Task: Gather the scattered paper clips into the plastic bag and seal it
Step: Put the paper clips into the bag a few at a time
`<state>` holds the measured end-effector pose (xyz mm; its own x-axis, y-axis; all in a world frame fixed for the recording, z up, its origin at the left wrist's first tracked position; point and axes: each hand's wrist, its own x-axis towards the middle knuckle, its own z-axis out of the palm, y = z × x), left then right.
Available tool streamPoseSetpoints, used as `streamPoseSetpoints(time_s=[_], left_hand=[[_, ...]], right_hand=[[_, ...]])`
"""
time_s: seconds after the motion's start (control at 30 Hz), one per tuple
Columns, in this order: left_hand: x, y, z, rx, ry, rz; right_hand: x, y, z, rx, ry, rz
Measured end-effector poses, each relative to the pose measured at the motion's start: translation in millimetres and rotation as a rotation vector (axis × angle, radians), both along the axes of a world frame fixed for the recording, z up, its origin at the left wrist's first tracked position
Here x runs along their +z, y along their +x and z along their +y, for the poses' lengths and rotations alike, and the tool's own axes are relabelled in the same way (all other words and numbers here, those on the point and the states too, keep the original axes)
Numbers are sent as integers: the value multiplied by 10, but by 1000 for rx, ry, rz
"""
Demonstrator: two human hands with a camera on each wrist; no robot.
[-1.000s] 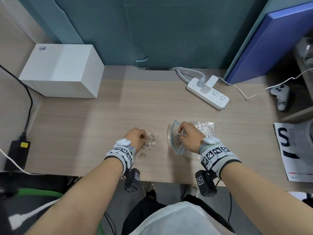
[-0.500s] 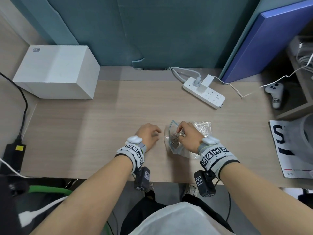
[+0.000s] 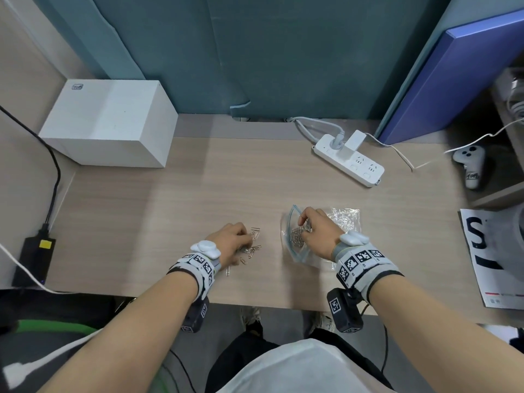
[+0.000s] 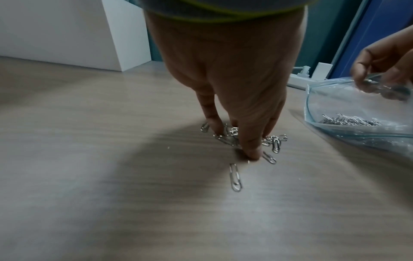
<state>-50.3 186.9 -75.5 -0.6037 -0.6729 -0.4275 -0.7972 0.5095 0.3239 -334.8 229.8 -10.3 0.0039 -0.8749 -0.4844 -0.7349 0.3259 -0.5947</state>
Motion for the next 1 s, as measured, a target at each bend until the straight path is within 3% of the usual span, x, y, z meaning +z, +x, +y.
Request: streamPoseSetpoints(time_s=[0.1,0.33,0.5,0.67,0.77,0.9,1.0], left_hand=[[-92,5,45,92,-37,107],[-140,-126,1,321,-20,138],[39,-415,-36,558,51,322],[207,-961,43,387,314,516],[138,-884,-57,349,149,440],[-11,-468,-164,205,-18,147],[-67,-265,-125,127,-45,161]], right_hand=[[1,1,-4,-1,-4,3],[-26,-10,21,2,5,17],[-15,-17,16,-1,-2,11],[-14,-36,-14,6,-7,17],[-2,-56,-21,7,-7,19],[0,-91,-33,4,-8,29],[-10,-96,-52,8,-9,19]])
